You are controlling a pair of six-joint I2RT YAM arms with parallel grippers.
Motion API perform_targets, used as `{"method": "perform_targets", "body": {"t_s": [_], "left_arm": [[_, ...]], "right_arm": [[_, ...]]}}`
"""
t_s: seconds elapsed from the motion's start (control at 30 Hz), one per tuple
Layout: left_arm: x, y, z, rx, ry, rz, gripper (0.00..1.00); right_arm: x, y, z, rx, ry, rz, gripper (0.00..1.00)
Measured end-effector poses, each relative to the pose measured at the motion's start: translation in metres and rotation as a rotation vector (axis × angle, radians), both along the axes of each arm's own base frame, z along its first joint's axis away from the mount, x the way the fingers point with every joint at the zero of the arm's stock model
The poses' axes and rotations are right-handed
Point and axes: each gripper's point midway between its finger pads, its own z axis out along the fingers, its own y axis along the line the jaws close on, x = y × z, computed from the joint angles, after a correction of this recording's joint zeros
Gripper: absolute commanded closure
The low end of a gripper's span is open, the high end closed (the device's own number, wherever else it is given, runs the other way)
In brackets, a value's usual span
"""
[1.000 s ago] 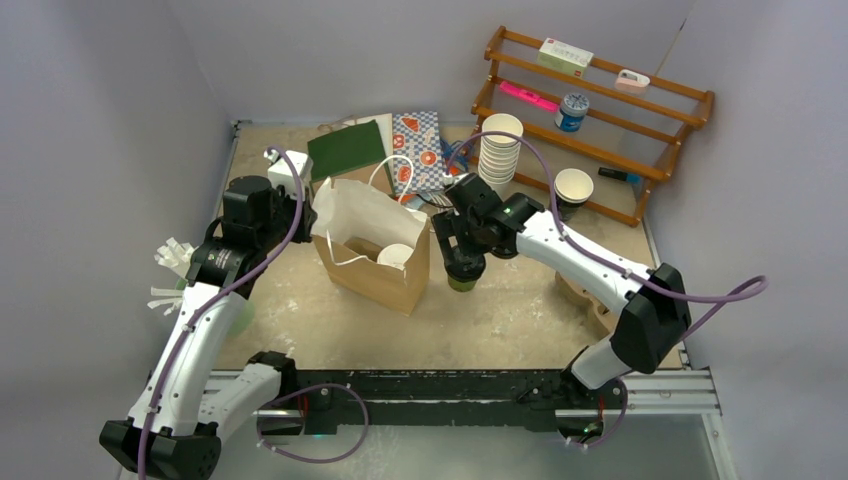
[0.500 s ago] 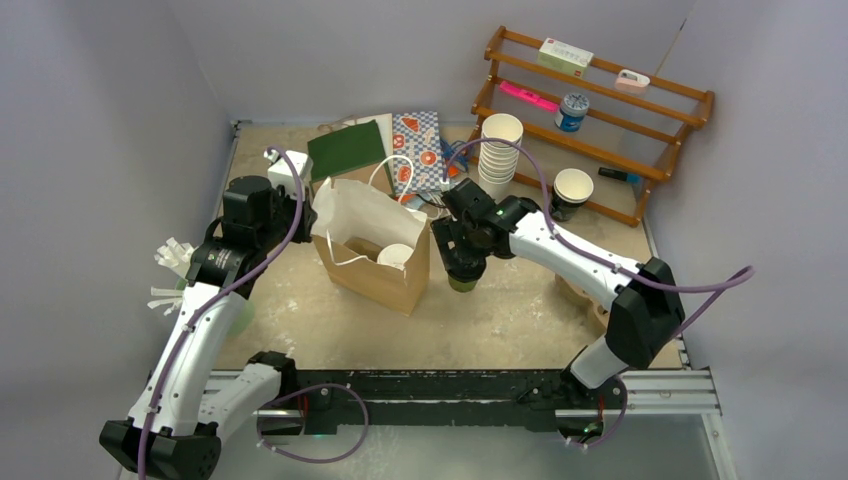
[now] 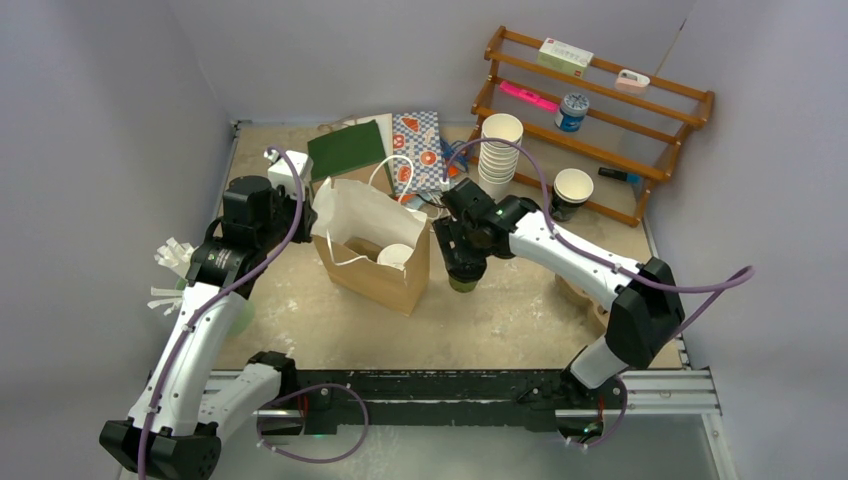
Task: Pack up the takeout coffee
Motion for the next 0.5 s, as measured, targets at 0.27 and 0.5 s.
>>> {"method": "perform_targets", "body": {"t_s": [0.27,0.5], "left_arm": [[0.000,0.000,0.000,0.000,0.000,-0.001,0.92],[-0.004,-0.003,-0.003,-0.006,0.018,-0.016,0.70]], "right_arm": [[0.008,0.000,0.048,0.002,-0.046,-0.013,0.36],[0.029,0.005,0.174,0.127,-0.283,0.006,0.36]]}}
